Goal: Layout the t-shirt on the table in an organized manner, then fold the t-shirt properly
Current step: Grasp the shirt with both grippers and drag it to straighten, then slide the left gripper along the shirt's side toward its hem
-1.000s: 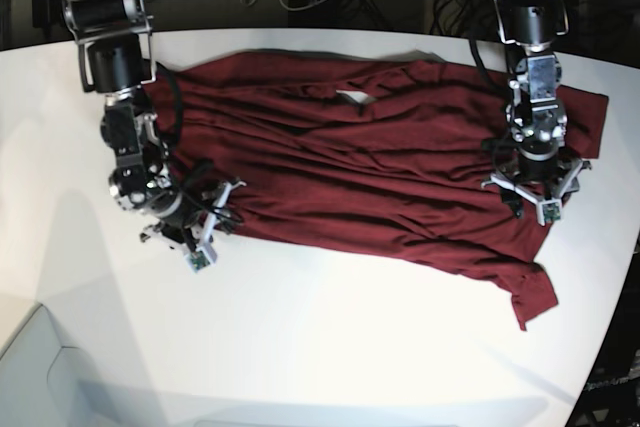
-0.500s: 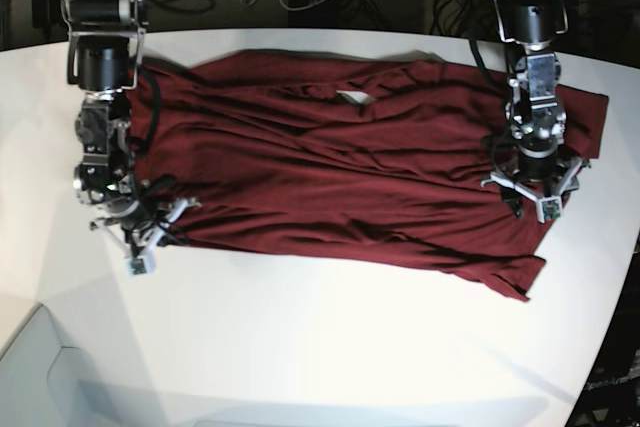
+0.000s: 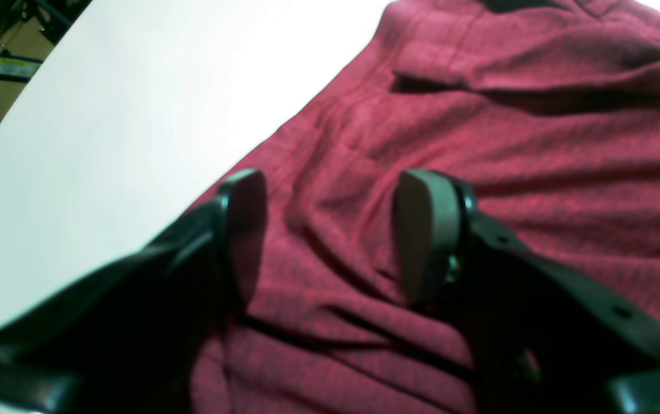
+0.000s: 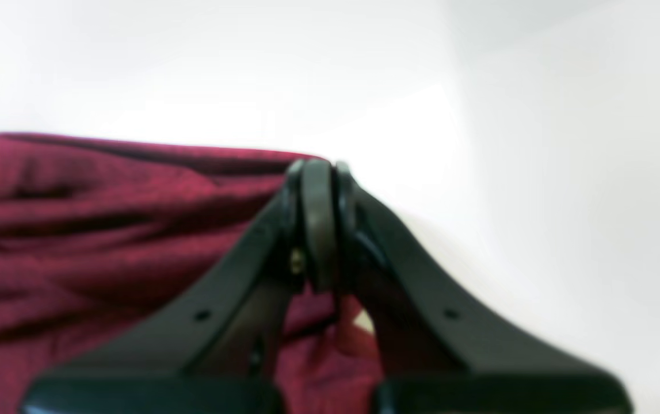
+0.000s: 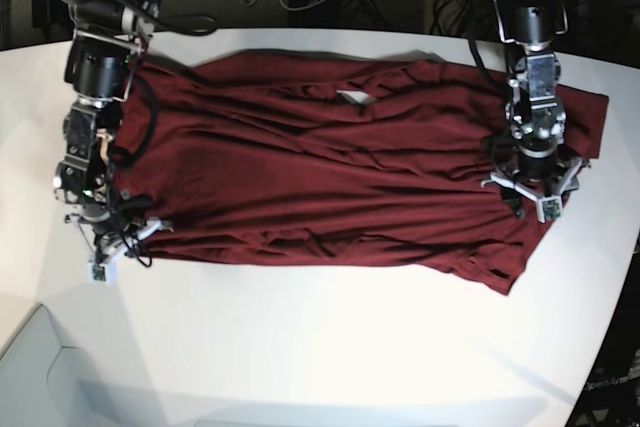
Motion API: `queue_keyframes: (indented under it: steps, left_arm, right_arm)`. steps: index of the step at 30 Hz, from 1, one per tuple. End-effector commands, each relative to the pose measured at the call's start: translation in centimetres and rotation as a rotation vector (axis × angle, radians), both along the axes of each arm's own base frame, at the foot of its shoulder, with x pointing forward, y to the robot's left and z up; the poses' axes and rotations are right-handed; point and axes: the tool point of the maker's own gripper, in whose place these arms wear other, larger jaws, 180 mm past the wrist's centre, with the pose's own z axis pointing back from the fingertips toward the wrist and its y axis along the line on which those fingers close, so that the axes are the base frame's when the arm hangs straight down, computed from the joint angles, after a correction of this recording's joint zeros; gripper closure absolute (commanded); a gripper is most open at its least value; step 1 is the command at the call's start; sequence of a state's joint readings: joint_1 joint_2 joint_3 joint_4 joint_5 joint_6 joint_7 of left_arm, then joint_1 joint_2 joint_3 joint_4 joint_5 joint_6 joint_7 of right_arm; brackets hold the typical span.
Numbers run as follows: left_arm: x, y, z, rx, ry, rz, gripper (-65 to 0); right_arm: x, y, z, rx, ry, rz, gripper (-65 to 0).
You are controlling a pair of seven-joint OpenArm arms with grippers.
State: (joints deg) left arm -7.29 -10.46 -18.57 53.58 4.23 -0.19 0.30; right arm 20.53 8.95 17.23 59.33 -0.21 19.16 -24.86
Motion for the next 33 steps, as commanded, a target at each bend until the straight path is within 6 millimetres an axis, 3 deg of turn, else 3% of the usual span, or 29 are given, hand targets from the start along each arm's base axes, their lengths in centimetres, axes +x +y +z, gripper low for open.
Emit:
queue_keyframes:
  steps: [1,4,10,12,16,18,24,27,33]
  left_arm:
    - [-0.5,0.3,-0.6,0.001,0.055,0.008,-35.3]
    - [0.1,-0.1,1.3,0.013,0.002,-0.004,-35.3]
    - [1.8,-1.6,7.6,0.044,-0.168,-0.036,-35.6]
    - [2.3,-2.2,9.3,0.043,-0.212,-0.042,-35.7]
    - [3.2,-2.4,10.4,0.045,-0.242,-0.047,-35.7]
    - [4.0,-2.4,10.1,0.034,-0.233,-0.042,-35.7]
    - [6.5,-1.8,5.8,-0.033,-0.122,-0.008,-35.5]
    - [8.1,-2.2,5.9,-0.051,-0.141,-0.011,-35.4]
    - [8.9,-2.6,5.0,-0.067,-0.144,-0.012,-35.4]
  right_arm:
    - [1.4,-1.0,2.3,-0.016,-0.068,-0.016,0.0]
    - [1.3,-0.9,2.1,-0.017,-0.063,-0.013,0.0]
    - [0.6,-0.9,1.5,-0.019,-0.047,-0.013,-0.5]
    - [0.5,-0.8,1.4,-0.018,-0.046,-0.013,-4.8]
    - [0.3,-0.8,1.1,-0.018,-0.04,-0.013,-15.6]
    - [-0.2,-0.8,0.6,-0.018,-0.033,-0.011,-18.0]
    - [-0.4,-0.8,0.3,-0.017,-0.028,-0.011,-18.7]
    - [-0.4,-0.8,0.3,-0.017,-0.028,-0.011,-18.7]
    - [-0.4,-0.9,0.4,-0.02,-0.028,-0.009,-18.7]
